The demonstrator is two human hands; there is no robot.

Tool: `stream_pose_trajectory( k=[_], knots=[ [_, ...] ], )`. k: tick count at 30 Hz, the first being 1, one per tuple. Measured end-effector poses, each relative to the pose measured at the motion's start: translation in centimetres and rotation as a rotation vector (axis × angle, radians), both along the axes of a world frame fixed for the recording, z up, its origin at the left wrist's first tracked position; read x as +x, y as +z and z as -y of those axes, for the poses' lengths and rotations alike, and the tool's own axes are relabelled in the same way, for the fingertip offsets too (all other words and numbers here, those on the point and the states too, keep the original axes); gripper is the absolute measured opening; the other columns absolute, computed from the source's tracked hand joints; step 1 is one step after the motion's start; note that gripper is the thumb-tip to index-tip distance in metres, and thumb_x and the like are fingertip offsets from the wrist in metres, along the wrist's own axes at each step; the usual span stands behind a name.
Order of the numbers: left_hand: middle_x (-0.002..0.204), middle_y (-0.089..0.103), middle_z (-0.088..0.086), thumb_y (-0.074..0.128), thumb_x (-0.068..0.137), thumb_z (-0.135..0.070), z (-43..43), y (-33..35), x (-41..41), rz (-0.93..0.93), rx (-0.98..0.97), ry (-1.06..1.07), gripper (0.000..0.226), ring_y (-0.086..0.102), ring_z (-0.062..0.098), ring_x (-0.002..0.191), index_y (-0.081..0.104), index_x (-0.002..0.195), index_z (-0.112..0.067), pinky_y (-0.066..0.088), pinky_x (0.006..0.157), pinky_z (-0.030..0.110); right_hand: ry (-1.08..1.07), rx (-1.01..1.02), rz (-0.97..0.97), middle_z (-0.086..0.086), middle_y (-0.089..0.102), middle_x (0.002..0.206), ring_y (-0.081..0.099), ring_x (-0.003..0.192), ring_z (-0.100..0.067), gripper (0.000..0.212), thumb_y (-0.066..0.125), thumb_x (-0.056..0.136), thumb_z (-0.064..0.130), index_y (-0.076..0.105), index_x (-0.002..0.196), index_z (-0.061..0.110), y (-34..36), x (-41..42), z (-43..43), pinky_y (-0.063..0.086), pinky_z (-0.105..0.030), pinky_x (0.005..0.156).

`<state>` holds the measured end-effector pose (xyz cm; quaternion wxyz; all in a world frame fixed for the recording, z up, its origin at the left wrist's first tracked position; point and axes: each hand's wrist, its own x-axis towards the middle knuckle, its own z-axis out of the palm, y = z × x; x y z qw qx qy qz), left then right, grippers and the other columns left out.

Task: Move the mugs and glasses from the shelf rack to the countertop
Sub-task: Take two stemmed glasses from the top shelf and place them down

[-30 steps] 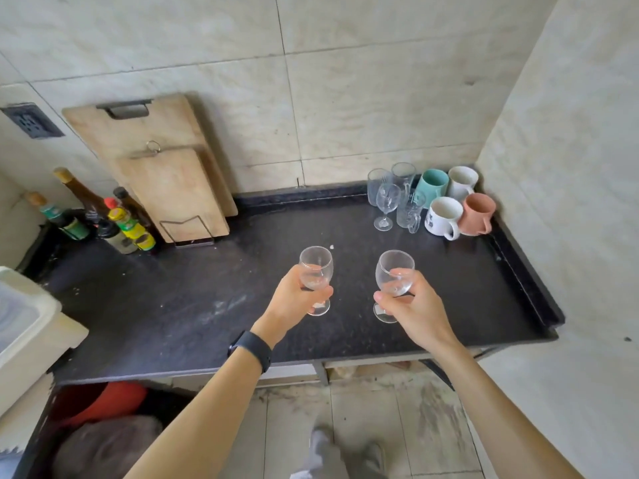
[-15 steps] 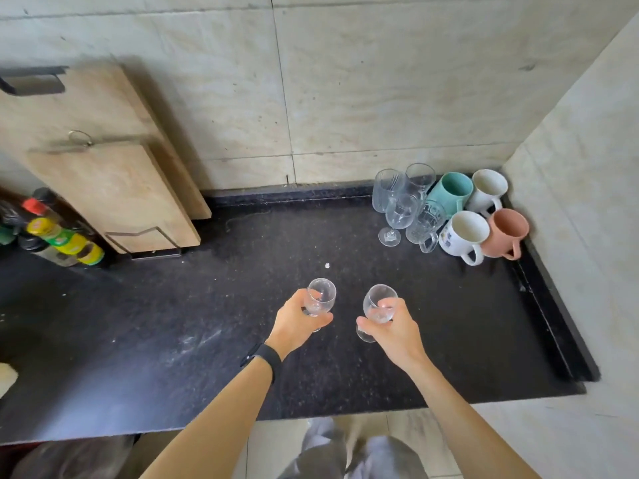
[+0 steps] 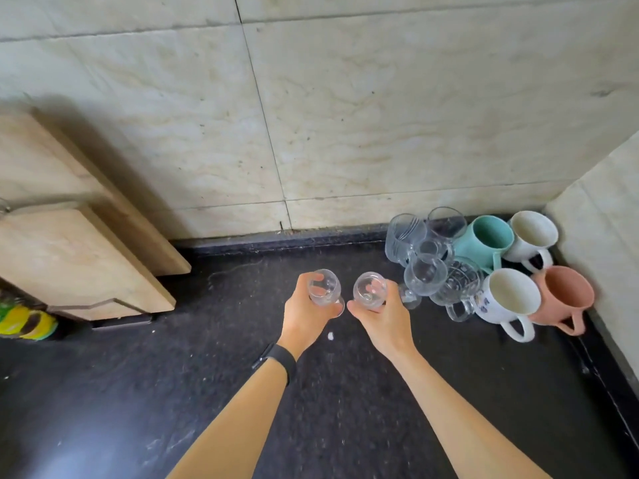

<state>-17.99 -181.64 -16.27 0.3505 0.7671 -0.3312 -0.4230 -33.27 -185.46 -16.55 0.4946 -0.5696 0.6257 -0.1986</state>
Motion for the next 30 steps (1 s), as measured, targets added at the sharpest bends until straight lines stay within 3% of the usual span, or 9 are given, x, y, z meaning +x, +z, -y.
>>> stream_pose_trajectory(
  k=[4, 8, 14, 19, 24, 30],
  knots=[
    [0.108, 0.068, -0.008, 0.083, 0.075, -0.022, 4.7, -1.2, 1.3, 0.056, -0.017, -0.017, 0.057, 0.065, 0.012, 0.097, 0.051, 0.122, -0.03, 0.048, 0.07, 0.017, -0.061, -0.068, 0.023, 0.004, 0.062, 0.116, 0.063, 0.103, -0.015, 0.052, 0.081, 0.079, 0.026, 0.051, 0.122, 0.024, -1.6, 2.5, 4.4, 0.041, -0.014, 0.073],
    [0.109, 0.068, -0.006, 0.082, 0.076, -0.022, 8.3, -2.4, 2.2, 0.103, -0.018, -0.047, 0.058, 0.064, 0.014, 0.098, 0.052, 0.125, -0.026, 0.047, 0.074, 0.02, -0.121, -0.079, 0.008, 0.007, 0.061, 0.112, 0.061, 0.102, -0.017, 0.051, 0.077, 0.082, 0.024, 0.05, 0.125, 0.023, -2.4, 3.8, 7.9, 0.039, -0.026, 0.081],
    [0.107, 0.07, -0.004, 0.079, 0.076, -0.019, 11.3, -3.4, 2.8, 0.17, -0.031, -0.098, 0.056, 0.065, 0.018, 0.099, 0.052, 0.124, -0.024, 0.055, 0.085, 0.034, -0.134, -0.068, 0.025, 0.004, 0.06, 0.128, 0.055, 0.097, -0.011, 0.06, 0.074, 0.083, 0.023, 0.047, 0.137, 0.019, -2.9, 4.6, 11.3, 0.037, -0.025, 0.084],
    [0.106, 0.07, -0.002, 0.078, 0.075, -0.016, 12.4, -3.4, 2.9, 0.174, -0.035, -0.096, 0.055, 0.066, 0.018, 0.097, 0.051, 0.122, -0.024, 0.056, 0.083, 0.034, -0.135, -0.057, 0.021, 0.003, 0.061, 0.132, 0.056, 0.099, -0.01, 0.057, 0.073, 0.085, 0.022, 0.049, 0.136, 0.02, -2.7, 5.1, 12.3, 0.037, -0.024, 0.085],
    [0.107, 0.069, -0.001, 0.076, 0.074, -0.014, 13.2, -3.0, 2.9, 0.148, -0.013, -0.094, 0.053, 0.065, 0.019, 0.094, 0.051, 0.119, -0.022, 0.056, 0.079, 0.035, -0.129, -0.056, 0.016, 0.002, 0.06, 0.133, 0.061, 0.117, -0.018, 0.061, 0.076, 0.084, 0.028, 0.047, 0.137, 0.02, -3.2, 5.1, 12.3, 0.041, -0.025, 0.09],
    [0.112, 0.068, 0.0, 0.079, 0.077, -0.015, 12.7, -3.1, 3.1, 0.142, -0.008, -0.133, 0.059, 0.064, 0.022, 0.101, 0.048, 0.127, -0.021, 0.055, 0.087, 0.039, -0.114, -0.019, 0.007, 0.005, 0.06, 0.123, 0.06, 0.104, -0.012, 0.063, 0.075, 0.083, 0.019, 0.045, 0.139, 0.02, -2.5, 5.1, 12.2, 0.039, -0.024, 0.085]
  ],
)
